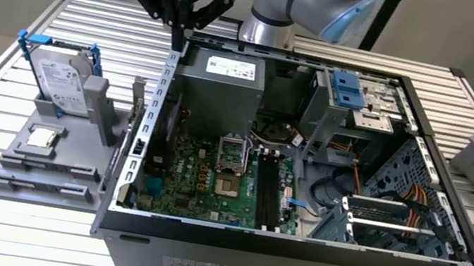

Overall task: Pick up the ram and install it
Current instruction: 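Reach for the ram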

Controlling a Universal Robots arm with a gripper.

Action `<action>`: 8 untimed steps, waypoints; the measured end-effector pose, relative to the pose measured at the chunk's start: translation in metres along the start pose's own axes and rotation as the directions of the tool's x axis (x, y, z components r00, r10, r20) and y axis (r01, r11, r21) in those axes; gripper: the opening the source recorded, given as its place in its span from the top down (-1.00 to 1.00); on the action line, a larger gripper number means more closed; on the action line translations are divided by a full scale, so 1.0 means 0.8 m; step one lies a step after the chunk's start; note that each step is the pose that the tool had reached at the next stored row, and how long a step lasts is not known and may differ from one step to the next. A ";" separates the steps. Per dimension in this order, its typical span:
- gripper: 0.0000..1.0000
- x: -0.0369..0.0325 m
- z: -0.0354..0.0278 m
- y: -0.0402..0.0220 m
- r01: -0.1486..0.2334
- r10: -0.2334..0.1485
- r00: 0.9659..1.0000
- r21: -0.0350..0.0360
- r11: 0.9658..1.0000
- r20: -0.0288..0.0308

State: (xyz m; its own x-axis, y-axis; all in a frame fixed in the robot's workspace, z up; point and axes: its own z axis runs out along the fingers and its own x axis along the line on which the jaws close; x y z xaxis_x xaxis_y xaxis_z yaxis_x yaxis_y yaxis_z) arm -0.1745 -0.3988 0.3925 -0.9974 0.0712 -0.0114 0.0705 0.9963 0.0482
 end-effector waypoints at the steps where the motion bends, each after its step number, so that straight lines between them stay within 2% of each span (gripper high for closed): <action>1: 1.00 0.0010 0.0000 -0.0001 0.000 0.000 1.000 0.000 1.000 0.000; 8: 1.00 0.0085 -0.0001 -0.0006 0.000 0.000 1.000 0.000 1.000 0.000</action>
State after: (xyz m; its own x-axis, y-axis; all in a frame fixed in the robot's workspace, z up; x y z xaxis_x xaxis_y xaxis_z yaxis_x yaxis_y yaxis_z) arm -0.1812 -0.3988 0.3925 -0.9974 0.0712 -0.0111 0.0705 0.9963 0.0482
